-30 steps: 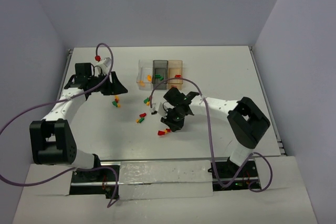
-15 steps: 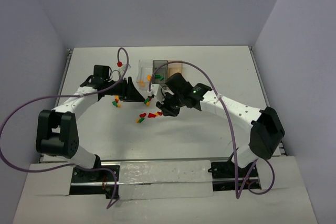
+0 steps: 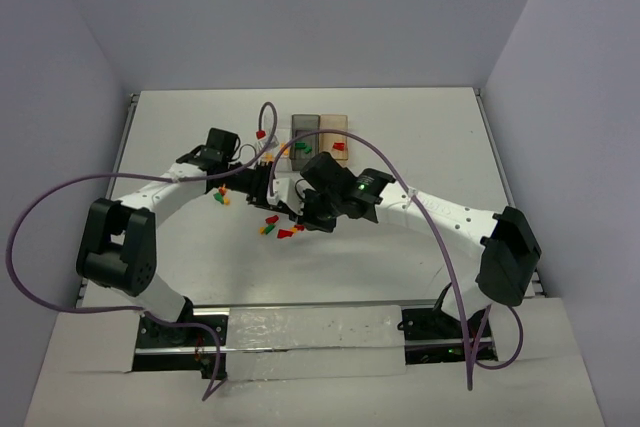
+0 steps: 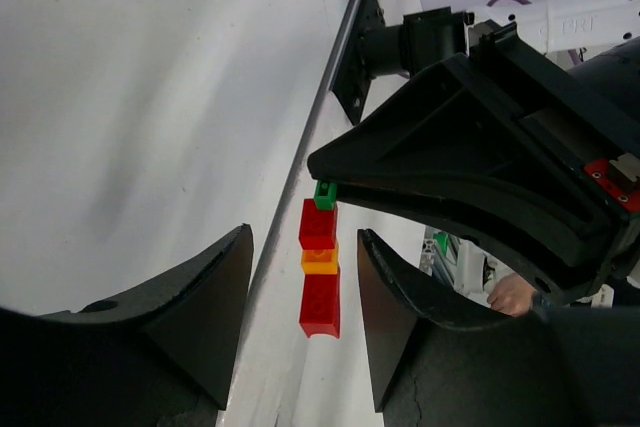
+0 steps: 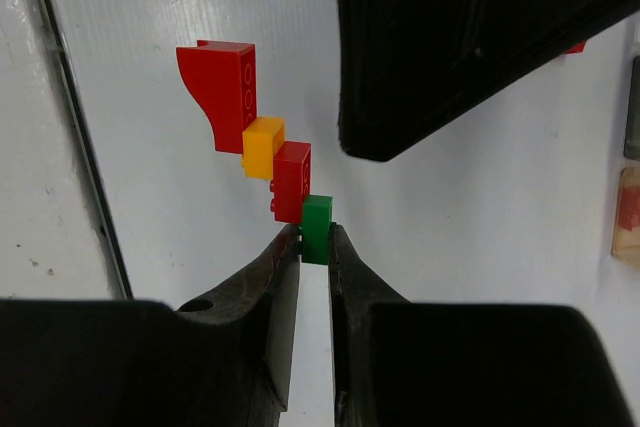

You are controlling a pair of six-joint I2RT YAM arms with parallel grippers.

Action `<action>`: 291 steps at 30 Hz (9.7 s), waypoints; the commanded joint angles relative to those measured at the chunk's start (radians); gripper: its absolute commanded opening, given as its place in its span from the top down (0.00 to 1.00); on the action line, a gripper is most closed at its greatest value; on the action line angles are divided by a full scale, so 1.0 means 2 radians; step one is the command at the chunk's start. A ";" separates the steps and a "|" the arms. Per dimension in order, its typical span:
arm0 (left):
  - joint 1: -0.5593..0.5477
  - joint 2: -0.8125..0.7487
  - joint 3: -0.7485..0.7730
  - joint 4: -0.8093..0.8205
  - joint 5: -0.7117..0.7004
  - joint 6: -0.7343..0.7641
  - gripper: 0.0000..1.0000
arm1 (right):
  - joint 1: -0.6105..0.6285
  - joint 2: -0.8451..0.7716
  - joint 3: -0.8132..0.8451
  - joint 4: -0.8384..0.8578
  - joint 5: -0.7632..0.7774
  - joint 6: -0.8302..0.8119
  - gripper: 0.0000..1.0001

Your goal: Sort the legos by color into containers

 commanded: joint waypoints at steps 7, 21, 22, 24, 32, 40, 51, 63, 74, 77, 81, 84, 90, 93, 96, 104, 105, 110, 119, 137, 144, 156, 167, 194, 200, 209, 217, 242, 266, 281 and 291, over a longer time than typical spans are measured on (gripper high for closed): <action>-0.023 0.005 0.015 -0.024 0.027 0.036 0.42 | 0.009 -0.026 0.019 -0.003 0.024 -0.009 1.00; -0.048 0.010 0.014 -0.026 -0.008 0.043 0.47 | 0.014 -0.027 0.027 -0.010 0.023 -0.007 1.00; -0.049 0.010 0.014 -0.026 -0.009 0.043 0.47 | 0.014 -0.027 0.027 -0.010 0.023 -0.007 1.00; -0.052 0.010 0.013 -0.024 -0.015 0.042 0.48 | 0.014 -0.028 0.027 -0.010 0.024 -0.007 1.00; -0.056 0.008 0.008 -0.024 -0.016 0.044 0.64 | 0.016 -0.027 0.023 -0.007 0.033 -0.006 1.00; -0.056 0.013 0.007 -0.031 -0.008 0.051 0.90 | 0.016 -0.021 0.007 0.014 0.072 -0.003 1.00; -0.056 0.011 -0.002 -0.028 -0.022 0.047 1.00 | -0.015 -0.014 0.015 0.036 0.080 0.006 1.00; -0.014 -0.001 0.009 -0.023 -0.034 0.037 1.00 | -0.106 0.001 0.059 0.079 0.067 0.028 1.00; 0.075 -0.025 0.050 0.021 -0.066 0.001 1.00 | -0.199 0.174 0.226 0.149 0.038 0.157 1.00; 0.093 -0.032 0.045 0.059 -0.075 -0.029 1.00 | -0.200 0.234 0.293 0.143 0.024 0.188 1.00; 0.107 -0.049 0.035 0.106 -0.090 -0.063 1.00 | -0.204 0.312 0.368 0.123 0.018 0.213 1.00; 0.112 -0.056 0.033 0.119 -0.098 -0.071 1.00 | -0.207 0.342 0.401 0.103 0.017 0.222 0.96; 0.122 -0.063 0.035 0.137 -0.116 -0.081 1.00 | -0.210 0.369 0.412 0.086 0.010 0.220 0.88; 0.126 -0.062 0.036 0.149 -0.122 -0.091 1.00 | -0.210 0.368 0.401 0.086 0.009 0.218 0.84; 0.130 -0.065 0.037 0.166 -0.136 -0.106 1.00 | -0.209 0.365 0.385 0.085 0.010 0.216 0.52; 0.130 -0.078 0.025 0.211 -0.170 -0.145 1.00 | -0.210 0.342 0.369 0.081 -0.003 0.224 0.40; 0.130 -0.081 0.023 0.212 -0.173 -0.149 1.00 | -0.210 0.336 0.368 0.080 -0.006 0.226 0.40; 0.130 -0.107 -0.016 0.290 -0.184 -0.198 1.00 | -0.220 0.236 0.296 0.113 -0.128 0.274 0.49; 0.130 -0.092 -0.079 0.484 -0.164 -0.374 1.00 | -0.211 0.107 0.097 0.377 -0.350 0.537 0.47; 0.122 -0.085 -0.111 0.605 -0.149 -0.481 1.00 | -0.178 0.170 0.125 0.429 -0.359 0.627 0.40; 0.113 -0.085 -0.111 0.592 -0.152 -0.473 1.00 | -0.167 0.174 0.142 0.421 -0.356 0.611 0.39; 0.104 -0.083 -0.111 0.595 -0.150 -0.481 1.00 | -0.164 0.191 0.160 0.399 -0.350 0.591 0.47; 0.104 -0.081 -0.106 0.595 -0.149 -0.482 1.00 | -0.165 0.171 0.132 0.374 -0.341 0.556 0.47; 0.116 -0.068 -0.092 0.604 -0.151 -0.482 1.00 | -0.170 0.152 0.089 0.445 -0.382 0.600 1.00; 0.123 -0.065 -0.074 0.596 -0.153 -0.470 1.00 | -0.175 0.128 0.054 0.449 -0.392 0.598 1.00; 0.126 -0.065 -0.075 0.590 -0.157 -0.461 1.00 | -0.190 0.105 0.030 0.427 -0.400 0.576 1.00; 0.119 -0.063 -0.033 0.472 -0.185 -0.339 1.00 | -0.220 0.089 0.017 0.373 -0.395 0.533 1.00; -0.055 0.218 0.301 0.201 -0.369 -0.083 1.00 | -0.360 0.026 0.030 0.046 -0.290 0.233 1.00; -0.084 0.318 0.405 0.155 -0.365 -0.096 0.42 | -0.366 -0.012 0.023 -0.023 -0.377 0.024 1.00; -0.025 0.058 0.124 0.401 -0.038 -0.167 0.49 | -0.353 0.020 0.075 -0.156 -0.486 -0.127 0.97; -0.030 -0.041 0.104 0.225 0.020 -0.017 0.45 | -0.282 0.025 0.095 -0.162 -0.474 -0.109 0.97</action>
